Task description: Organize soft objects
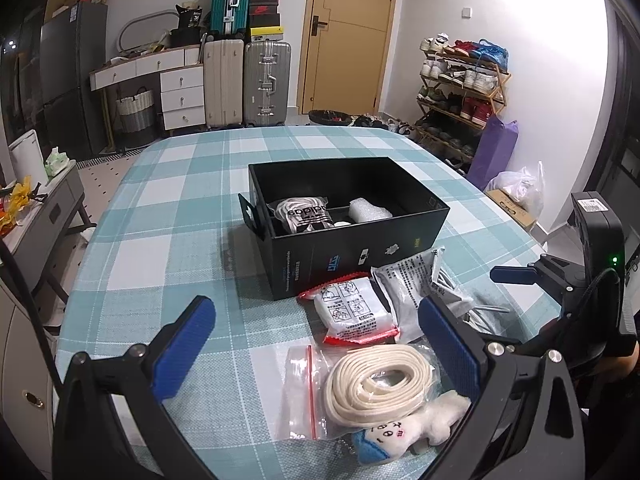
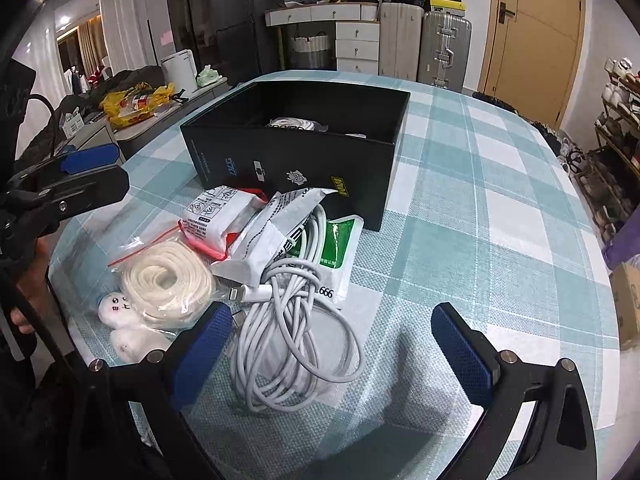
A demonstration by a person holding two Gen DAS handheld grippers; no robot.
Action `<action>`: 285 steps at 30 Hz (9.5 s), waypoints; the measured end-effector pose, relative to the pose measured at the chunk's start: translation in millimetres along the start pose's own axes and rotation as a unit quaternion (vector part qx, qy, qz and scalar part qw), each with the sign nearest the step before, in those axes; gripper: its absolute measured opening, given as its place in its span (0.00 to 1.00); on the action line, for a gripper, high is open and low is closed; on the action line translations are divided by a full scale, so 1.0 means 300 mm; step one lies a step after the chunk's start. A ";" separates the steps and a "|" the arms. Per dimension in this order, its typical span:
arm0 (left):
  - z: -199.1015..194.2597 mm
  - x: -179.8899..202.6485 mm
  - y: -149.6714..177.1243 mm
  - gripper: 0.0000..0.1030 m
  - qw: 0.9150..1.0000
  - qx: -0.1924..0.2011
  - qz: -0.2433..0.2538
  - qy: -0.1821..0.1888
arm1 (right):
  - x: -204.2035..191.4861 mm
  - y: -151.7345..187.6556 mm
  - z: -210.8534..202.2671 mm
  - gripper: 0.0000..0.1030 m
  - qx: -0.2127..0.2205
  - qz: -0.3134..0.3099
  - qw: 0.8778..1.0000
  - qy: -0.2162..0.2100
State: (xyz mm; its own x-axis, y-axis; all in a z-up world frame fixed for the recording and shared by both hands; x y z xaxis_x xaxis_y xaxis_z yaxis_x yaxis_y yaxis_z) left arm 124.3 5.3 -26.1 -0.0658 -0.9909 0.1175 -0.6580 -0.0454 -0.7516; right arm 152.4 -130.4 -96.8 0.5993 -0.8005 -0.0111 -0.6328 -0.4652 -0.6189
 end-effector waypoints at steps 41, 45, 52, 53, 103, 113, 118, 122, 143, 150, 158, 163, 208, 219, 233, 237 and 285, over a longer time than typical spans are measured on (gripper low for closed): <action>0.018 0.008 0.017 0.98 1.000 -0.011 0.009 -0.001 | -0.029 -0.052 -0.009 0.24 0.060 -0.006 0.998 -0.015; 0.020 0.005 0.017 0.98 1.000 -0.012 0.009 -0.001 | -0.010 -0.068 -0.040 0.24 0.073 -0.002 0.997 -0.014; 0.020 0.015 0.023 0.98 1.000 -0.017 0.017 0.007 | 0.006 -0.091 -0.097 0.23 0.101 0.001 0.995 -0.009; 0.020 0.022 0.027 0.99 1.000 -0.020 0.021 0.012 | 0.009 -0.098 -0.114 0.23 0.110 0.001 0.994 -0.006; 0.037 0.163 0.140 0.42 0.987 -0.119 0.087 0.057 | -0.023 -0.137 -0.198 0.23 0.169 0.003 0.985 -0.018; -0.027 0.160 0.085 0.42 0.991 -0.085 0.078 0.066 | -0.028 -0.135 -0.212 0.23 0.177 0.006 0.984 -0.026; -0.054 0.160 0.053 0.42 0.993 -0.065 0.073 0.060 | -0.024 -0.134 -0.222 0.23 0.183 0.011 0.983 -0.026; -0.070 0.141 0.031 0.42 0.996 -0.048 0.060 0.052 | -0.026 -0.137 -0.227 0.23 0.186 0.014 0.982 -0.028; -0.044 0.047 -0.086 0.42 1.000 -0.004 0.007 0.019 | 0.000 -0.193 -0.286 0.23 0.207 0.032 0.977 -0.037; -0.021 0.022 -0.146 0.42 1.000 0.009 -0.009 0.014 | 0.002 -0.224 -0.284 0.23 0.209 0.036 0.976 -0.041; 0.031 -0.003 -0.205 0.42 1.000 0.016 -0.018 0.007 | 0.015 -0.274 -0.282 0.23 0.213 0.036 0.975 -0.040; 0.066 -0.005 -0.223 0.42 1.000 0.018 -0.016 0.002 | 0.023 -0.305 -0.267 0.23 0.209 0.035 0.976 -0.043; 0.345 0.006 -0.221 0.43 0.999 -0.035 0.011 -0.005 | 0.033 -0.466 0.032 0.23 0.150 -0.002 0.987 -0.055; 0.329 0.013 -0.215 0.52 0.999 -0.039 0.013 0.003 | 0.054 -0.465 0.019 0.37 0.153 -0.006 0.987 -0.046; 0.188 0.007 -0.194 1.00 1.000 -0.001 0.011 -0.008 | 0.130 -0.349 -0.115 0.99 0.165 0.049 0.985 -0.023; 0.143 -0.022 -0.164 1.00 1.000 0.001 0.001 -0.023 | 0.119 -0.307 -0.127 0.99 0.158 0.052 0.986 -0.021; 0.099 -0.072 0.017 1.00 0.998 -0.043 -0.025 -0.049 | 0.085 -0.096 0.009 0.99 0.039 0.071 0.997 0.006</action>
State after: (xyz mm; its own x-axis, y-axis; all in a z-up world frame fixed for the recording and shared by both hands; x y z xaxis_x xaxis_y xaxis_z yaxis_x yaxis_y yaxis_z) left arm 144.6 22.6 -51.9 0.0386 -0.9955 0.0860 -0.7209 -0.0873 -0.6875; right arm 187.3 -136.5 -81.3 0.4999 -0.8609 -0.0949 -0.6710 -0.3157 -0.6709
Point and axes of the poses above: each gripper's, at about its wrist camera, not at the fingertips, and z roughly the way its jaws point, x to its right, y to its underside, the point moved 9 cm from there along z, roughly the way its jaws point, and after that the axes turned 1 degree about -x, right-handed, at the moved point
